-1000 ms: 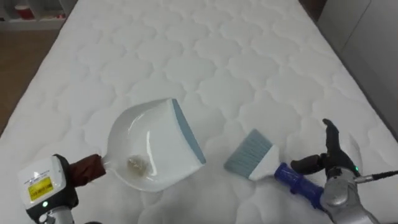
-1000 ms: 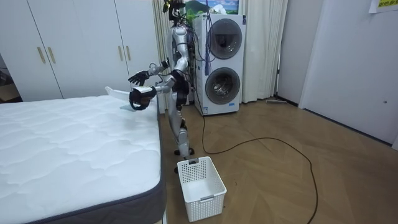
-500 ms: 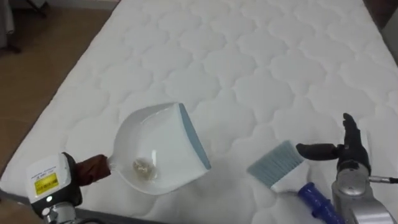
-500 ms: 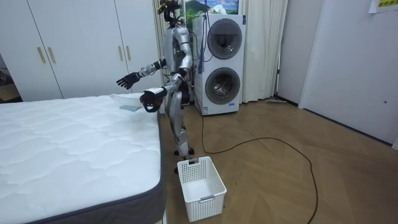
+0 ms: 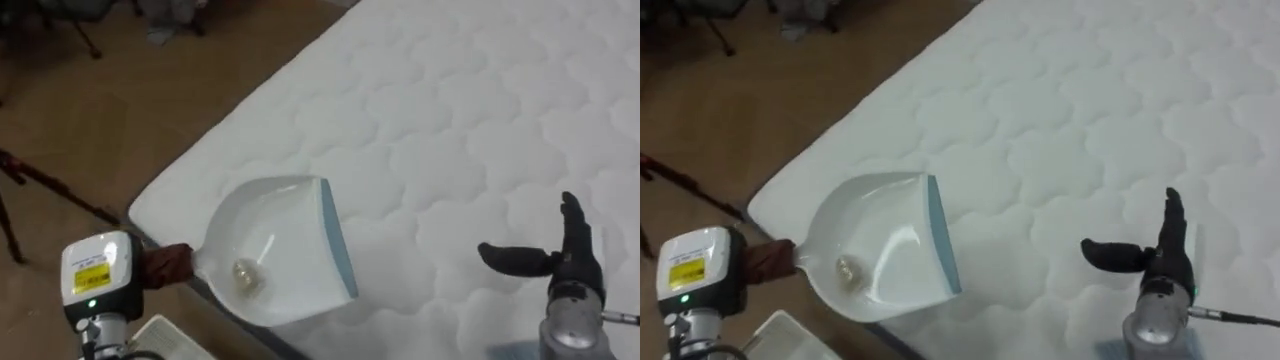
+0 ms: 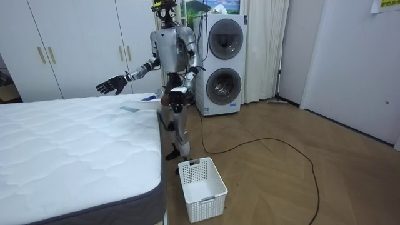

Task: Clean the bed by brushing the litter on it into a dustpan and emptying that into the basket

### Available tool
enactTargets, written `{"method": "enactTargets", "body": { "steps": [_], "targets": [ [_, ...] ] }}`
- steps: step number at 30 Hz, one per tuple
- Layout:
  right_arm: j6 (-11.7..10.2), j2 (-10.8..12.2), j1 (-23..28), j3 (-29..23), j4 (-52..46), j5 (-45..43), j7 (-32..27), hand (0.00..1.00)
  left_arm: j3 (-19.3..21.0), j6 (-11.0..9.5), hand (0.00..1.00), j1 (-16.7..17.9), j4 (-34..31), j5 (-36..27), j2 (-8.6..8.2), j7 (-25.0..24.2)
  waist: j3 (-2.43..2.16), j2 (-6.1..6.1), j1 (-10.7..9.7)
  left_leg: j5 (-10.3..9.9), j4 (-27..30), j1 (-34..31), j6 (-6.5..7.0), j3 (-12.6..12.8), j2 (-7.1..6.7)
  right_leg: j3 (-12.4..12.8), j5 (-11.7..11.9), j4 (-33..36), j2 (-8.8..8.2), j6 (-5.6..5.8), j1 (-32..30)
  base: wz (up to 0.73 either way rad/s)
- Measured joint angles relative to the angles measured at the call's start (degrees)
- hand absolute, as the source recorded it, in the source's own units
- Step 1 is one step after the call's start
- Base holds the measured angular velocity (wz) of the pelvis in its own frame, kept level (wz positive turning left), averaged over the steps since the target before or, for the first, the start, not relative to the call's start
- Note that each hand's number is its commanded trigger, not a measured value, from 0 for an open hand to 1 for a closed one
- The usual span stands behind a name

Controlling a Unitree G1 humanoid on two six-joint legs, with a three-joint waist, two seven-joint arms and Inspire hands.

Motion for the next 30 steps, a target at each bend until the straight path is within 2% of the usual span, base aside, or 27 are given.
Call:
{"method": "enactTargets", "body": {
  "steps": [1, 2, 3, 5, 6, 7, 9, 10, 12, 16, 19, 21, 25, 26, 28, 29, 30],
  "targets": [
    [0.0, 0.0, 0.1, 0.0, 0.0, 0.0, 0.2, 0.0, 0.1, -0.2, 1.0, 0.0, 0.0, -0.1, 0.0, 0.0, 0.14, -0.23, -0.2, 0.4, -0.7, 0.1, 0.01, -0.2, -0.16, -0.7, 0.0, 0.0, -0.22, 0.01, 0.3, 0.62],
    [0.0, 0.0, 0.2, -0.1, -0.1, 1.0, 0.6, 0.0, 0.2, -0.4, 1.0, 0.3, -0.1, 0.0, -0.01, -0.1, 0.2, -0.53, 0.5, 0.8, -1.7, 0.3, 0.0, -0.2, -0.26, -1.0, -0.3, 0.0, -0.69, 0.12, 0.5, 0.31],
    [-0.1, 0.0, 0.2, -0.1, -0.2, 1.2, 0.9, 0.0, 0.5, -0.4, 1.0, 0.5, -0.1, 0.0, -0.01, -0.1, 0.39, -0.95, 1.0, 0.9, -1.9, 0.3, -0.33, -0.7, -0.5, -1.2, -1.1, 0.2, -0.7, 0.88, 0.5, 0.27],
    [-0.4, 0.0, 0.3, -0.1, -0.2, 1.3, 1.4, 0.0, 1.4, -0.4, 1.0, 0.9, -0.2, 0.5, -0.01, -0.1, 0.44, -1.65, 1.5, 1.4, -1.9, -0.2, -0.58, -1.6, -0.94, -2.2, -1.6, 0.1, -0.9, 0.5, 0.3, 0.4],
    [-0.4, 0.0, 0.3, -0.3, -0.2, 1.7, 1.5, 0.0, 1.6, -0.4, 1.0, 1.2, -0.2, 0.5, -0.01, -0.2, 0.31, -2.11, 1.6, 1.6, -1.7, -0.7, -0.61, -1.6, -0.94, -3.4, -1.6, 0.1, -1.1, 0.54, 0.2, 0.46],
    [-0.5, 0.0, 0.3, -0.5, -0.2, 1.8, 1.4, 0.0, 1.7, -0.4, 1.0, 1.4, -0.2, 0.5, -0.01, -0.2, 0.25, -2.21, 1.7, 1.8, -1.4, -1.1, -0.43, -1.6, -1.0, -4.1, -1.6, 0.1, -1.11, 0.63, 0.3, 0.46],
    [-1.2, 0.0, 0.3, -0.6, -0.6, 1.8, 0.7, 0.0, 1.7, -0.5, 1.0, 1.9, -1.2, 0.6, -0.15, -0.3, 0.19, -2.26, 1.6, 1.7, 0.3, -2.7, -0.2, -3.6, -2.04, -7.5, -1.2, -0.1, -0.94, 1.28, 1.0, 0.59],
    [-1.2, 0.0, 0.3, -0.6, -0.7, 1.8, 0.5, 0.0, 1.7, -0.5, 1.0, 2.0, -1.4, 0.6, -0.22, -0.4, 0.2, -2.27, 1.6, 1.8, 0.6, -2.9, -0.06, -3.9, -2.28, -8.2, -1.3, -0.1, -1.08, 1.34, 1.2, 0.69],
    [-1.5, 0.0, 0.3, -0.6, -0.7, 1.7, 0.4, 0.0, 1.6, -0.7, 1.0, 2.0, -1.5, 0.6, -0.3, -0.4, 0.2, -2.14, 0.9, 2.1, 0.9, -3.6, 0.56, -3.3, -2.77, -10.4, -1.8, 0.0, -1.7, 2.16, 1.8, 0.64],
    [-1.6, 0.0, 0.3, -0.6, -0.7, 1.7, 0.4, 0.0, 1.9, -0.3, 1.0, 2.3, -1.5, 0.6, -0.3, -1.0, 0.29, -1.87, 1.4, 2.3, 0.9, -3.6, 1.21, -3.6, -3.53, -11.2, -2.3, 0.1, -2.43, 2.77, 2.4, 0.34],
    [-1.6, 0.2, 0.3, -0.6, -0.7, 2.0, 0.3, 0.0, 2.0, -0.1, 1.0, 2.3, -1.5, 0.5, -0.4, -1.3, 0.28, -1.91, 1.8, 2.6, 0.6, -3.5, 2.21, -5.5, -4.98, -10.5, -2.2, 0.2, -2.58, 3.11, 2.4, 0.32],
    [-1.6, 0.5, 0.3, -0.6, -0.7, 2.4, 0.2, 0.0, 2.0, -0.2, 1.0, 2.3, -1.5, 0.6, -1.18, -1.3, 0.31, -1.84, 2.0, 2.8, 0.3, -3.4, 2.8, -6.7, -6.05, -9.4, -2.3, 0.4, -2.81, 3.19, 2.4, 0.28],
    [-1.6, 0.9, 0.3, -0.6, -0.7, 2.6, -0.3, 0.0, 2.4, -0.9, 1.0, 2.2, -1.8, 1.2, -1.33, -1.3, 0.37, -1.84, 2.5, 2.1, 1.1, -3.4, 3.75, -8.1, -7.42, -8.7, -3.3, 3.3, -3.83, 3.67, 2.1, 0.25],
    [-1.7, 0.9, 0.2, -0.6, -0.6, 3.1, -0.6, 0.0, 2.4, -1.2, 1.0, 2.2, -1.9, 1.3, -1.34, -1.3, 0.5, -1.63, 2.5, 1.4, 1.8, -3.1, 4.38, -9.0, -7.86, -8.2, -3.8, 5.6, -4.17, 3.68, 1.8, 0.23],
    [-1.7, 0.9, 0.2, -0.6, -0.6, 3.1, -0.7, 0.0, 2.4, -2.0, 1.0, 2.1, -2.8, 1.1, -1.3, -1.4, 0.79, -1.07, 2.5, 1.1, 2.7, -3.0, 4.71, -10.6, -8.35, -6.3, -3.8, 9.3, -4.47, 3.59, 0.2, 0.18],
    [-1.7, 1.2, 0.2, -0.5, -0.6, 3.0, -0.6, 0.0, 2.4, -2.4, 1.0, 2.1, -3.6, 1.1, -1.14, -1.4, 1.08, -0.8, 2.4, 1.4, 2.8, -2.5, 5.12, -15.1, -9.84, -2.5, -4.3, 11.8, -3.48, 2.62, -1.8, 0.21],
    [-1.7, 1.9, 0.4, -0.4, -0.6, 2.9, -0.7, 0.0, 2.4, -2.5, 1.0, 1.9, -4.4, 1.1, -0.65, -1.4, 1.32, -0.42, 1.6, 2.2, 2.2, -1.6, 5.08, -19.9, -10.26, 1.3, -5.4, 12.8, -0.6, 0.84, -3.2, 0.27]
  ]
}}
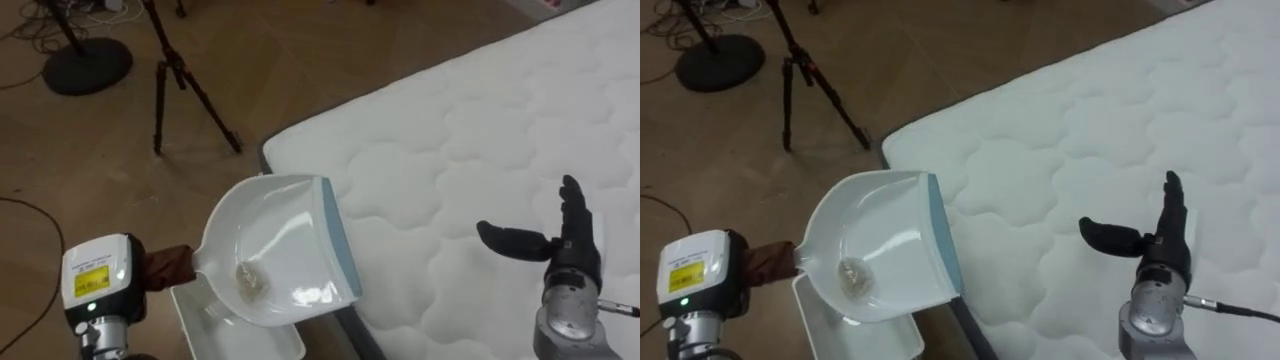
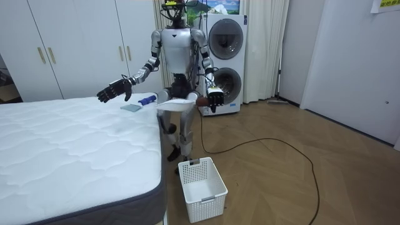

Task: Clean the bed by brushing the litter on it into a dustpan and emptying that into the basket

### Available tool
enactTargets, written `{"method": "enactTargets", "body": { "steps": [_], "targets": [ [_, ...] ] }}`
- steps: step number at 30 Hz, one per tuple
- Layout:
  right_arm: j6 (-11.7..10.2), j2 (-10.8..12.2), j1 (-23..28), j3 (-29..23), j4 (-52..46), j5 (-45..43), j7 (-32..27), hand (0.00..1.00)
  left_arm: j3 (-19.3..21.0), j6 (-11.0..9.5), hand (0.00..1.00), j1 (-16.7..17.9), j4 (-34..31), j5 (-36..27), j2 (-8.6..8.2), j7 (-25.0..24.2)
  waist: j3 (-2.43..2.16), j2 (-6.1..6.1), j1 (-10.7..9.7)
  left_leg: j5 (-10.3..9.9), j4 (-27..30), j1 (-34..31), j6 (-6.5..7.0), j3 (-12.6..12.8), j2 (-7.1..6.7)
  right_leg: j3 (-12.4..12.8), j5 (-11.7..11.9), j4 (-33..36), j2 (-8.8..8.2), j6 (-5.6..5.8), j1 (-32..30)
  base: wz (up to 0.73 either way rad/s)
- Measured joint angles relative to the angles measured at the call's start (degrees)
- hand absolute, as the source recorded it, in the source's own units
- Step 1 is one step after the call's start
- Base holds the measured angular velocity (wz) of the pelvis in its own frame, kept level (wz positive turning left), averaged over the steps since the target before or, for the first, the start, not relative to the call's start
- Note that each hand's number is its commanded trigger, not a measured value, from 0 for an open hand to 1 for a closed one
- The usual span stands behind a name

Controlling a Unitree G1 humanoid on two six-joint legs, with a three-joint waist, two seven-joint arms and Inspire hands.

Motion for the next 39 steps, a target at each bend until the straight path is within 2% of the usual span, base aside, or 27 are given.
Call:
{"method": "enactTargets", "body": {
  "steps": [1, 3, 4, 5, 6, 7, 8, 10, 11, 12, 13, 14, 15, 16, 17, 18, 19, 20, 21, 23, 26, 28, 31, 34, 36, 37, 39],
  "targets": [
    [0.0, 0.3, 0.2, 0.2, 0.0, 0.0, -0.1, 0.0, 0.0, 0.0, 1.0, -0.1, -0.2, 0.0, 0.35, 0.0, 0.03, 0.06, -0.4, 0.4, -0.6, 0.5, -0.4, -2.2, 0.0, 1.0, -0.4, 0.3, 1.41, -0.67, -0.7, 0.49],
    [0.0, 0.8, 0.9, 0.2, 0.0, -0.1, -1.4, 0.0, 0.0, -0.1, 1.0, -1.3, -0.1, -0.1, 1.44, -0.5, 0.26, -0.02, -2.7, 2.9, -3.2, 3.1, -1.55, -11.2, -0.35, 4.9, -0.1, -2.1, 5.96, -1.44, -3.1, 0.69],
    [0.0, 0.8, 0.9, 0.1, 0.1, -0.1, -1.9, 0.0, -0.1, -0.1, 1.0, -1.7, 0.1, 0.0, 1.55, -0.9, 0.33, -0.17, -3.1, 3.6, -3.8, 3.5, -1.83, -12.8, -0.41, 6.0, 0.2, -3.2, 6.66, -1.84, -3.8, 0.7],
    [0.0, 0.8, 0.9, -0.1, 0.1, -0.1, -2.8, 0.0, -0.2, -0.4, 1.0, -2.8, 1.1, 0.0, 1.67, -1.2, 0.37, -0.66, -3.8, 4.2, -4.1, 3.9, -2.67, -14.3, -0.61, 7.6, 1.2, -5.1, 7.19, -2.38, -4.7, 0.57],
    [-0.1, 0.8, 0.9, -0.2, 0.3, -0.1, -3.4, 0.0, -0.4, -0.6, 1.0, -3.5, 2.3, -0.1, 1.79, -1.2, 0.35, -0.87, -4.0, 4.4, -3.9, 4.0, -2.93, -15.0, -1.0, 9.4, 2.8, -6.9, 7.37, -2.39, -5.4, 0.49],
    [-0.3, 0.8, 0.9, -0.2, 0.4, -0.2, -3.5, 0.0, -0.4, -0.6, 1.0, -3.7, 2.6, -0.1, 1.87, -1.2, 0.46, -1.28, -4.0, 4.3, -3.8, 4.2, -2.94, -15.2, -1.32, 10.2, 3.7, -7.8, 7.39, -2.36, -5.5, 0.42],
    [-0.6, 0.7, 0.9, -0.2, 0.6, -0.5, -3.8, 0.0, -0.8, -0.2, 1.0, -3.7, 2.8, -0.1, 1.93, -1.3, 0.48, -1.89, -4.1, 4.3, -3.9, 4.2, -2.94, -15.4, -2.12, 11.7, 5.5, -10.1, 6.89, -2.35, -5.3, 0.4],
    [-0.8, 0.6, 0.7, -0.3, 0.6, -0.6, -5.0, 0.0, -1.5, 0.0, 1.0, -3.7, 2.7, -0.1, 1.92, -1.3, 0.06, -2.64, -3.9, 4.4, -3.9, 3.1, -3.07, -14.7, -3.32, 12.8, 8.4, -11.8, 6.21, -2.2, -4.7, 0.45],
    [-0.8, 0.6, 0.7, -0.3, 0.5, -0.6, -5.6, 0.0, -1.6, 0.4, 1.0, -3.7, 2.7, -0.1, 1.93, -1.3, -0.38, -3.31, -3.8, 4.4, -3.9, 1.5, -3.14, -11.6, -4.0, 12.4, 10.7, -11.6, 4.61, -1.93, -4.0, 0.3],
    [-0.8, 0.1, -0.3, -0.2, 0.7, -0.4, -5.7, 0.0, -1.5, 1.2, 1.0, -3.9, 2.8, -0.1, 1.26, -1.4, 0.01, -2.9, -3.4, 3.5, -3.0, -0.5, -3.8, -6.2, -2.87, 10.7, 9.9, -12.7, 4.12, -1.84, -3.5, 0.26],
    [-0.8, 0.0, -0.7, -0.1, 0.7, -0.4, -5.7, 0.0, -1.5, 1.6, 1.0, -3.8, 2.8, -0.1, 1.14, -1.5, 0.28, -2.46, -3.4, 3.0, -2.6, -1.7, -4.73, -2.8, -1.74, 9.4, 9.6, -12.7, 3.81, -2.03, -3.5, 0.45],
    [-0.8, 0.0, -0.6, 0.2, 0.7, 0.1, -5.5, 0.0, -1.5, 1.9, 1.0, -3.9, 2.8, 0.1, 1.06, -2.2, 0.21, -1.83, -3.8, 2.0, -1.4, -4.0, -5.41, 6.3, 1.53, 7.0, 8.6, -12.4, 3.33, -2.3, -3.5, 0.78],
    [-0.7, 0.0, -0.5, 0.3, 0.7, 0.9, -5.2, 0.0, -1.6, 1.8, 1.0, -4.2, 2.7, 0.2, 0.92, -2.2, 0.47, -1.51, -3.8, -0.8, 1.7, -6.1, -5.46, 16.1, 5.91, 5.4, 6.6, -10.8, 3.11, -2.82, -4.2, 0.81],
    [-0.7, -0.1, -0.5, 0.3, 0.7, 1.3, -4.9, 0.0, -1.7, 1.7, 1.0, -4.2, 2.7, 0.2, 0.69, -2.2, 0.4, -1.35, -3.7, -2.1, 3.5, -6.9, -5.69, 19.1, 7.73, 4.8, 5.6, -9.5, 2.96, -2.79, -4.6, 0.49],
    [-0.7, -0.6, -0.7, 0.3, 0.6, 1.9, -4.3, 0.0, -2.3, 1.6, 1.0, -4.2, 2.7, 0.0, 0.22, -2.2, 0.38, -0.94, -2.8, -5.0, 7.0, -7.7, -6.02, 22.8, 10.32, 4.6, 3.9, -6.8, 2.46, -2.37, -5.4, 0.28],
    [-0.7, -1.0, -1.0, 0.3, 0.6, 2.4, -3.5, 0.0, -2.7, 1.4, 1.0, -4.2, 2.5, 0.1, 0.13, -2.2, 0.32, -0.57, -2.2, -6.3, 8.1, -8.5, -5.9, 25.0, 11.13, 3.4, 2.3, -4.0, 1.67, -1.57, -6.3, 0.23],
    [-0.7, -0.9, -1.2, 0.4, 0.6, 2.8, -3.1, 0.0, -2.8, 1.3, 1.0, -4.2, 2.5, 0.1, 0.21, -2.2, 0.29, -0.85, -2.1, -6.4, 8.2, -8.5, -5.58, 24.6, 10.39, 3.5, 1.6, -2.6, 1.19, -1.03, -6.7, 0.34],
    [-0.6, -0.6, -1.2, 0.6, 0.6, 3.1, -2.1, 0.0, -3.3, 1.7, 1.0, -4.2, 2.5, -0.1, 0.44, -2.3, 0.02, -1.63, -2.0, -6.0, 7.4, -8.1, -5.02, 23.4, 8.69, 4.1, 1.0, -1.5, 0.67, -0.25, -7.0, 0.54],
    [-0.5, -0.4, -1.1, 0.6, 0.6, 3.1, -1.8, 0.0, -3.5, 1.9, 1.0, -4.2, 2.5, -0.7, 0.53, -2.4, -0.22, -2.02, -2.6, -5.2, 6.4, -7.8, -3.78, 21.8, 7.34, 4.6, 1.1, -1.6, 0.34, 0.1, -6.8, 0.65],
    [-0.5, -0.4, -1.1, 0.5, 0.8, 3.2, -1.7, 0.0, -3.6, 2.2, 1.0, -4.1, 2.5, -0.8, 0.62, -2.9, -0.2, -2.44, -2.6, -4.6, 5.1, -6.7, -2.81, 20.3, 6.3, 4.9, 1.6, -2.0, -0.23, 0.73, -6.0, 0.6],
    [-0.6, -0.3, -0.9, 0.5, 0.9, 2.8, -1.6, 0.0, -3.4, 2.7, 1.0, -4.0, 2.4, -0.5, 1.2, -3.4, -0.22, -2.59, -2.3, -4.5, 3.8, -4.6, -2.61, 18.3, 5.54, 3.7, 2.8, -4.6, -0.37, 1.17, -3.4, 0.4],
    [-0.6, -0.3, -0.9, 0.4, 0.9, 2.6, -1.5, 0.0, -3.2, 3.0, 1.0, -4.1, 1.9, -0.4, 1.24, -3.8, -0.24, -2.57, -1.6, -4.6, 3.7, -4.3, -2.41, 18.2, 5.36, 3.0, 2.9, -6.2, -0.2, 1.23, -2.0, 0.18],
    [-0.6, -0.2, -1.1, 0.6, 2.2, 2.4, -0.2, 0.0, -3.1, 2.9, 1.0, -4.2, 1.6, -0.3, 1.32, -3.9, -0.17, -2.09, -1.0, -4.3, 3.4, -4.3, 0.2, 18.0, 5.28, 2.4, 2.9, -8.5, 0.2, 1.31, -0.5, 0.04],
    [-0.6, -0.2, -1.5, 0.5, 5.0, 1.9, -0.1, 0.0, -3.1, 2.4, 1.0, -4.5, 1.7, -0.4, 1.54, -3.9, -0.08, -1.29, -1.0, -4.5, 3.4, -4.4, 0.69, 17.9, 5.3, 1.7, 2.7, -8.3, 0.21, 1.33, -0.6, 0.04],
    [-0.6, -0.3, -1.5, 0.5, 5.8, 1.2, 0.0, 0.0, -3.2, 1.4, 1.0, -5.3, 1.8, -0.6, 2.15, -4.6, 0.24, -0.62, -1.1, -4.7, 3.7, -4.7, 0.93, 18.2, 5.12, 1.5, 1.5, -5.1, -0.51, 1.47, -1.9, 0.0],
    [-0.6, -0.3, -1.5, 0.5, 5.9, 1.2, 0.1, 0.0, -3.2, 1.1, 1.0, -5.6, 2.2, -0.7, 2.4, -4.9, 0.23, -0.51, -1.1, -4.8, 3.8, -4.8, 0.99, 18.2, 4.94, 1.5, 1.0, -3.9, -0.81, 1.55, -2.4, 0.05],
    [-0.6, -0.4, -2.0, 0.5, 6.6, 1.1, 0.2, 0.0, -3.8, 0.3, 1.0, -7.3, 3.2, -0.5, 4.01, -6.5, 0.23, -0.12, -1.8, -5.8, 6.0, -5.5, 1.26, 18.1, 4.4, 1.5, -0.7, 1.4, -1.67, 1.71, -4.5, 0.09]
  ]
}}
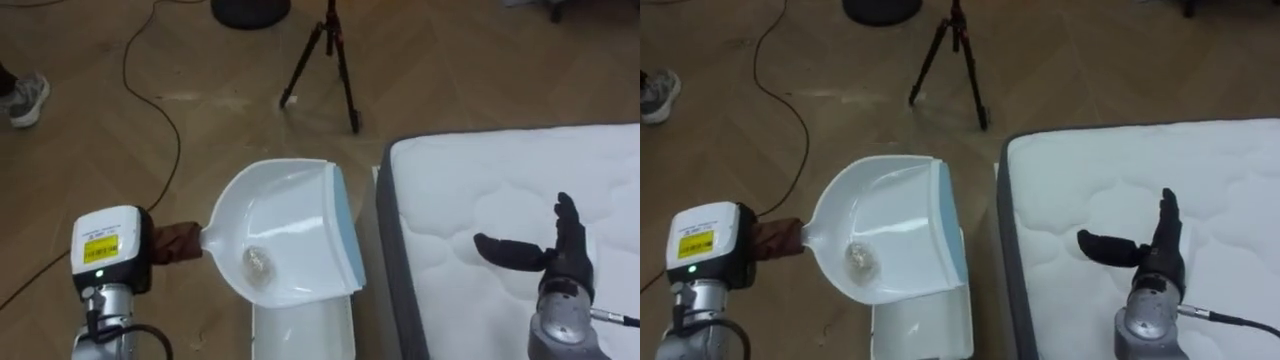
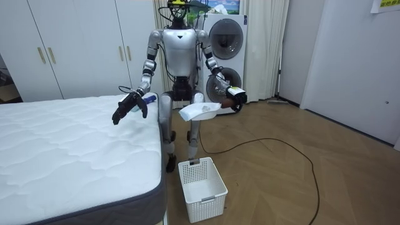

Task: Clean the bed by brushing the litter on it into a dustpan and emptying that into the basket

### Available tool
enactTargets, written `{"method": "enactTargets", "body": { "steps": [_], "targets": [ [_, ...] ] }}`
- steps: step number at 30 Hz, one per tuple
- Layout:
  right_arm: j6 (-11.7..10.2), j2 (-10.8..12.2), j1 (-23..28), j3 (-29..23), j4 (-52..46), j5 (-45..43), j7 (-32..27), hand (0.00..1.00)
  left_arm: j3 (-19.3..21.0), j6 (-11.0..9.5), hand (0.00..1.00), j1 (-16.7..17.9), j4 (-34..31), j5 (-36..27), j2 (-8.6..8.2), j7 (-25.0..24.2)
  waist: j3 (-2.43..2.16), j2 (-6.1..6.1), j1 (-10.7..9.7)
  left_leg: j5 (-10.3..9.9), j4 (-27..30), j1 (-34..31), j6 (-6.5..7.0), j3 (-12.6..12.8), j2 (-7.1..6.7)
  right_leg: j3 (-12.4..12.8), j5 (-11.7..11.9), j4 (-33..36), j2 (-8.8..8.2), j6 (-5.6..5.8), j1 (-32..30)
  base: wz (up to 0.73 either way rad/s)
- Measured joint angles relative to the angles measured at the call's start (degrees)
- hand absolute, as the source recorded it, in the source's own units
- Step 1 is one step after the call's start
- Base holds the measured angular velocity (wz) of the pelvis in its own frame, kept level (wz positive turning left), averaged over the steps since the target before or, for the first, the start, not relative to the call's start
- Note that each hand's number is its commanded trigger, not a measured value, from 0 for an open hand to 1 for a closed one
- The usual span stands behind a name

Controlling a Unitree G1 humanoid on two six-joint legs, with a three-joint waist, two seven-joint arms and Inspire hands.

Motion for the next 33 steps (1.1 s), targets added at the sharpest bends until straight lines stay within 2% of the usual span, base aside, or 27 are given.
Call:
{"method": "enactTargets", "body": {
  "steps": [2, 3, 5, 7, 8, 9, 10, 11, 14, 16, 20, 25, 28, 33],
  "targets": [
    [0.0, -0.1, -0.9, 0.0, 2.0, -1.3, 0.3, 0.0, -0.7, -0.6, 1.0, -2.2, 1.8, 0.0, 1.41, -1.0, 0.37, 0.62, -0.2, -0.9, 1.8, -0.1, 0.25, -0.5, -0.09, 0.5, -0.4, 4.7, -0.28, 0.26, -2.0, 0.06],
    [-0.1, -0.1, -1.1, 0.1, 3.0, -2.1, 1.0, 0.0, -0.7, -1.0, 1.0, -3.1, 2.5, 0.3, 2.38, -1.2, 0.55, 0.92, -0.5, -1.3, 2.4, 0.0, 0.41, -1.1, -0.28, 1.8, -0.3, 8.1, -0.63, 0.28, -4.0, 0.08],
    [-0.3, -0.1, -1.0, 0.0, 3.3, -3.7, 1.4, 0.0, -0.8, -1.3, 1.0, -4.2, 2.6, 0.6, 3.95, -1.2, 0.83, 1.61, -1.0, -1.1, 2.5, -0.6, 0.35, -2.2, -0.61, 3.4, -0.9, 8.5, -0.56, 0.26, -7.2, 0.23],
    [-0.6, -0.4, -1.1, 0.0, 3.3, -3.7, 1.4, 0.0, -1.1, -1.6, 1.0, -5.3, 2.6, 0.5, 5.69, -1.2, 0.78, 1.9, -1.6, -0.5, 2.4, -1.9, 0.46, -2.7, -1.24, 5.1, -0.4, 5.7, -0.64, 0.48, -11.1, 0.29],
    [-0.7, -0.5, -1.2, 0.1, 3.3, -3.7, 1.4, 0.0, -1.1, -2.1, 1.0, -5.4, 2.6, 0.5, 6.88, -1.2, 0.77, 1.88, -2.1, -0.4, 2.4, -2.3, 0.48, -2.9, -1.79, 5.3, 1.2, 4.6, -0.65, 0.46, -13.4, 0.26],
    [-1.3, -0.5, -1.4, 0.1, 3.5, -3.7, 1.4, 0.0, -1.1, -2.3, 1.0, -5.4, 2.9, 0.5, 7.64, -1.2, 0.76, 1.86, -2.2, -0.4, 2.4, -2.4, 0.51, -2.9, -2.3, 5.4, 3.5, 3.6, -0.69, -0.14, -14.9, 0.26],
    [-1.5, -0.5, -1.4, 0.2, 3.5, -3.9, 1.3, 0.0, -1.1, -2.4, 1.0, -5.4, 3.0, 0.5, 7.97, -1.2, 0.73, 1.81, -2.2, -0.4, 2.4, -2.5, 0.51, -3.0, -2.63, 5.4, 4.9, 3.3, -0.71, -0.47, -15.3, 0.27],
    [-2.1, -0.8, -1.6, 0.6, 3.6, -5.0, 1.3, 0.0, -1.1, -2.4, 1.0, -5.5, 3.3, 0.5, 8.38, -1.1, 0.68, 1.74, -2.3, -0.5, 2.4, -2.7, 0.56, -3.1, -3.25, 5.4, 7.6, 3.1, -0.76, -1.24, -16.1, 0.14],
    [-3.7, -1.0, -3.5, 1.4, 4.5, -6.1, 1.3, 0.0, -1.1, -2.4, 1.0, -5.6, 3.7, 0.6, 9.13, -1.0, 0.83, 2.55, -2.3, -0.7, 2.0, -3.8, 0.06, -3.7, -2.89, 4.3, 7.6, 2.8, -0.71, -1.71, -16.4, 0.11],
    [-4.7, -1.0, -4.6, 2.2, 4.5, -6.6, 1.3, 0.0, -1.1, -2.2, 1.0, -6.1, 3.9, 0.5, 9.27, -0.6, 0.83, 2.54, -2.3, -1.0, 2.1, -4.6, -0.37, -3.8, -2.71, 3.7, 7.3, 2.8, -0.7, -2.1, -17.1, 0.15],
    [-6.8, -1.2, -5.8, 2.3, 5.5, -6.9, 0.6, 0.0, -2.3, -2.5, 1.0, -6.1, 4.9, 1.1, 9.27, 0.7, 0.86, 2.58, -2.3, -1.4, 2.3, -6.0, -0.14, -2.8, -2.02, 2.8, 6.7, 3.0, -0.68, -2.28, -18.1, 0.09],
    [-7.5, -1.1, -6.0, 3.4, 7.8, -8.2, 0.9, 0.0, -3.4, -2.4, 1.0, -6.4, 9.0, 1.2, 9.6, 3.4, 0.99, 2.88, -2.6, -1.4, 2.6, -8.1, -0.15, -2.9, -2.1, 2.6, 6.7, 3.2, -0.78, -2.28, -20.4, 0.0],
    [-7.9, -1.2, -6.0, 4.2, 11.2, -9.1, 1.3, 0.0, -4.8, -2.3, 1.0, -6.6, 11.1, 1.7, 10.58, 3.5, 1.15, 3.14, -3.0, -1.4, 2.7, -8.8, -0.23, -3.0, -2.25, 1.9, 6.4, 4.1, -1.24, -2.21, -21.4, 0.05],
    [-7.9, -1.1, -6.0, 4.5, 12.6, -9.8, 1.5, 0.0, -4.9, -0.7, 1.0, -7.9, 13.6, 1.7, 10.97, 4.4, 1.25, 3.33, -3.8, -1.6, 3.3, -11.5, -0.55, -2.7, -3.37, 2.0, 4.8, 7.4, -2.72, -2.28, -25.2, 0.05]
  ]
}}
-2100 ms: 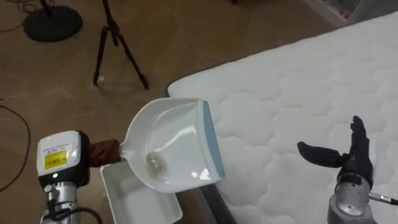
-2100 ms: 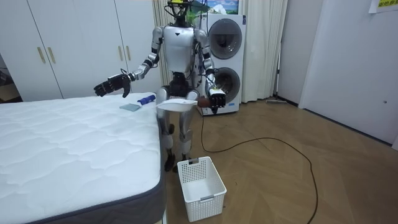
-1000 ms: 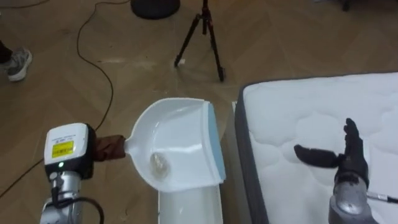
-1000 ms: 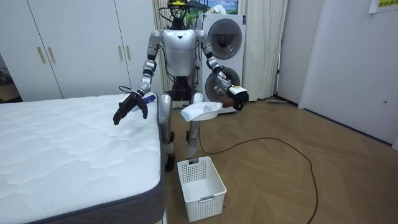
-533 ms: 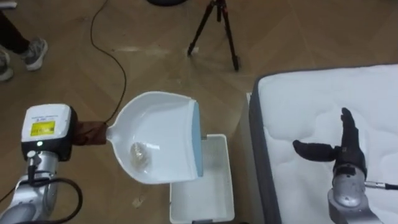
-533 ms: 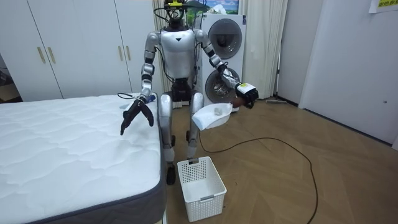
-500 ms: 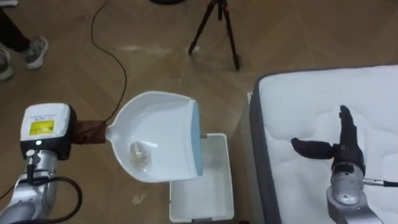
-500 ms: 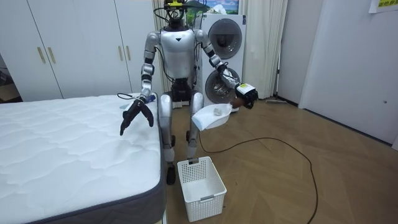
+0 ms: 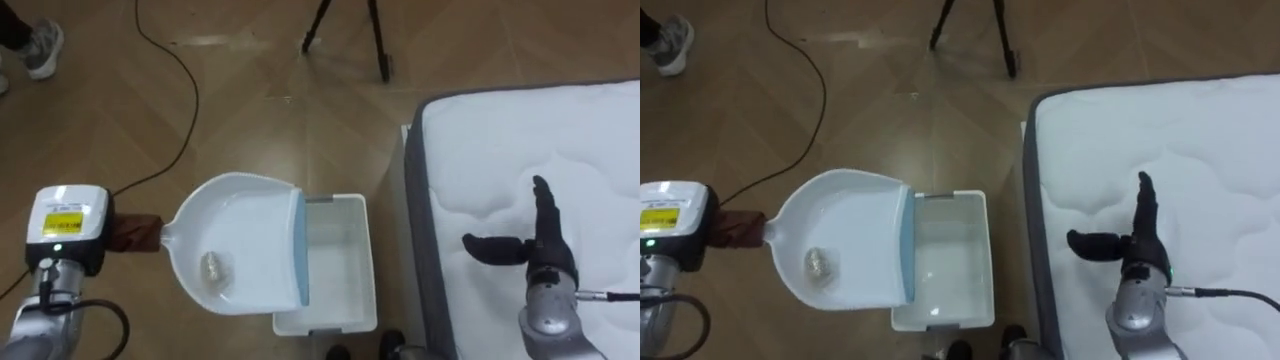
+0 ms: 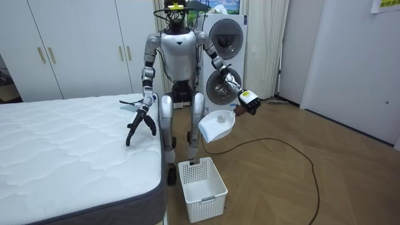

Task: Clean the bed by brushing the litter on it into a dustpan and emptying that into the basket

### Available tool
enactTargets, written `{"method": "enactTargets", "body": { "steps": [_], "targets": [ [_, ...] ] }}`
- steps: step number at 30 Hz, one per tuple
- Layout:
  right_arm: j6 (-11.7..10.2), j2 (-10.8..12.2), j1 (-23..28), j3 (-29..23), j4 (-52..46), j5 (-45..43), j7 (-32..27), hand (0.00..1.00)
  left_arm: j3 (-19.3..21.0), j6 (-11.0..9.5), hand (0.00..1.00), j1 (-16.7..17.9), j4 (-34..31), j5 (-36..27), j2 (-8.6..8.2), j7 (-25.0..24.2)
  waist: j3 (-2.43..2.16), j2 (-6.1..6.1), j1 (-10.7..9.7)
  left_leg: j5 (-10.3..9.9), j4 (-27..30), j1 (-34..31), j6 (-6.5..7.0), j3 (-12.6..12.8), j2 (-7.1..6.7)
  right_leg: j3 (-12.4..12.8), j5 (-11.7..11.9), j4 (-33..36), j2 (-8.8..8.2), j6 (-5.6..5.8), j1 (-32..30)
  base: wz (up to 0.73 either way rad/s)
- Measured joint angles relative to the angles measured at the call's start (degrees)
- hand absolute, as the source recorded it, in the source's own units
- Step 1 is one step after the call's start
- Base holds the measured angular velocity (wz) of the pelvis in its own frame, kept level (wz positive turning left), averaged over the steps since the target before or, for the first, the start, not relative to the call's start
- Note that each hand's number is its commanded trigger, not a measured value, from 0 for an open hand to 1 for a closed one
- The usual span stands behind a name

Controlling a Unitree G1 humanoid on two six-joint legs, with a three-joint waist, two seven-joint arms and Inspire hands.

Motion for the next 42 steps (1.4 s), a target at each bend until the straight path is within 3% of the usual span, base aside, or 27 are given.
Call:
{"method": "enactTargets", "body": {
  "steps": [5, 16, 19, 20, 21, 22, 23, 24, 28, 33, 38, 42],
  "targets": [
    [0.0, 0.0, 0.0, -0.1, 0.0, -0.6, 0.4, 0.0, -0.1, 1.4, 1.0, -0.4, 1.3, 0.7, 0.01, 0.0, 0.01, 0.01, -0.5, 0.0, 0.3, -1.4, -0.05, 0.0, -0.6, -0.1, -0.9, 1.8, -0.85, -0.18, -1.9, 0.05],
    [0.0, 0.0, 0.2, 0.6, -0.2, -2.6, 0.5, 0.0, -2.6, 2.3, 1.0, -1.0, 1.8, 1.0, 0.55, -2.5, 0.06, 0.09, -0.4, -0.4, 0.8, -2.5, -0.81, 0.0, -0.72, -0.2, -1.3, 2.5, -1.08, -0.2, -3.0, 0.02],
    [0.0, 0.0, 0.5, 1.1, -0.5, -3.0, 0.5, 0.0, -3.9, 3.5, 1.0, -1.0, 1.7, 1.1, 0.61, -3.5, 0.05, 0.09, -0.6, -0.9, 0.8, -2.6, -3.65, 0.4, -0.67, -0.1, -1.3, 2.5, -1.28, -0.21, -3.0, 0.01],
    [0.0, 0.0, 0.4, 1.1, -0.5, -3.3, 0.6, 0.0, -4.1, 3.7, 1.0, -1.0, 1.7, 1.3, 0.6, -4.1, 0.05, 0.08, -0.7, -1.1, 0.7, -2.7, -6.08, 1.7, -0.4, -0.1, -1.4, 2.5, -1.68, -0.28, -3.0, 0.07],
    [0.0, 0.0, 0.5, 1.1, -0.5, -3.6, 0.6, 0.0, -4.1, 3.8, 1.0, -1.0, 1.7, 1.6, 0.64, -4.3, 0.04, 0.1, -1.1, -1.3, 0.5, -3.0, -6.97, 4.2, 0.41, -0.2, -1.5, 2.6, -1.9, -0.37, -3.0, 0.08],
    [0.0, 0.0, 0.5, 1.2, -0.5, -3.6, 0.6, 0.0, -4.1, 3.9, 1.0, -1.0, 1.7, 1.7, 0.77, -4.4, 0.0, 0.17, -1.2, -1.3, 0.5, -3.3, -7.03, 5.9, 0.99, -0.3, -1.6, 2.6, -1.91, -0.35, -3.0, 0.16],
    [0.0, 0.0, 0.5, 1.3, -0.5, -3.6, 0.6, 0.0, -4.1, 4.0, 1.0, -1.2, 1.7, 2.1, 1.14, -4.9, -0.01, 0.18, -1.7, -1.3, 0.5, -3.4, -6.94, 8.6, 1.96, -0.3, -1.9, 2.6, -1.94, -0.16, -3.0, 0.17],
    [0.0, 0.0, 0.7, 1.3, -0.5, -3.7, 0.5, 0.0, -4.1, 4.5, 1.0, -1.3, 1.7, 2.5, 1.25, -5.3, -0.01, 0.18, -1.7, -1.3, 0.5, -3.5, -6.91, 9.5, 2.37, -0.3, -1.9, 2.6, -1.89, -0.11, -3.0, 0.16],
    [0.1, 0.0, 1.0, 1.6, -0.7, -3.7, 0.5, 0.0, -4.8, 5.3, 1.0, -1.3, 1.7, 5.1, 1.99, -6.4, -0.02, 0.42, -1.5, -1.4, 0.7, -3.5, -6.55, 9.4, 2.4, -0.3, -2.0, 2.5, -1.71, -0.09, -3.0, 0.02],
    [0.1, -1.5, 1.0, 2.3, -1.1, -3.7, 0.5, 0.0, -6.2, 5.8, 1.0, -1.3, 1.5, 7.7, 2.83, -6.6, -0.11, 2.41, -1.3, -1.3, 0.8, -3.4, -5.24, 9.9, 2.34, -0.1, -2.0, 3.7, -2.03, 0.01, -3.6, -0.03],
    [-0.5, -1.8, 0.8, 2.5, -1.3, -3.3, 0.6, 0.0, -6.3, 5.8, 1.0, -1.3, 1.3, 7.7, 4.0, -6.6, -0.19, 2.65, -1.5, -1.2, 0.8, -3.3, -4.88, 10.6, 2.34, 0.7, -2.5, 4.7, -2.05, -0.25, -4.1, -0.05],
    [-0.9, -2.1, 0.9, 2.8, -1.3, -3.3, 0.4, 0.0, -6.9, 5.8, 1.0, -1.2, 1.2, 7.6, 4.0, -6.0, -0.36, 3.25, -1.5, -0.7, 0.8, -3.2, 0.4, 10.7, 2.34, 0.8, -3.0, 5.8, -1.9, -0.43, -4.6, 0.0]
  ]
}}
